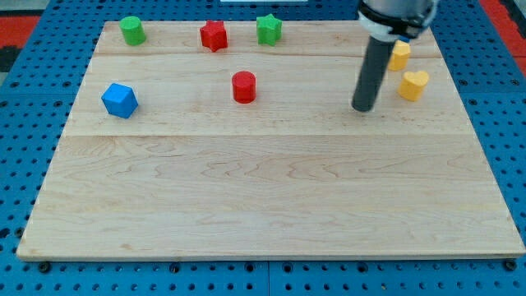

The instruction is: Push yellow heart slightly down

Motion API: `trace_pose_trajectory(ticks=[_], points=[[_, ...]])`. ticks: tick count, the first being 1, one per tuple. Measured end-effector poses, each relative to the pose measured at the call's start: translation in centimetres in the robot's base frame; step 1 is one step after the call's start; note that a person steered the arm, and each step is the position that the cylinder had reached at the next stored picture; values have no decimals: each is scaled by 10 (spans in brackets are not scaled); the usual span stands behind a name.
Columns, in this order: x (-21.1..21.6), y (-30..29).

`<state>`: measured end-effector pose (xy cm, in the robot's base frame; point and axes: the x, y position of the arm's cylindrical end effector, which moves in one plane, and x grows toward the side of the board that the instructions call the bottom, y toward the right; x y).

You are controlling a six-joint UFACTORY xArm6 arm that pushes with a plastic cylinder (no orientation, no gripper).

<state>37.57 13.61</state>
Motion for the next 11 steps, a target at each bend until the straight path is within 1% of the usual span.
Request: trace_pose_trajectory(ticks=[1,2,3,6,8,11], points=[[-42,1],[-48,22],[-48,51],[-51,92],[-29,97],[-36,97]])
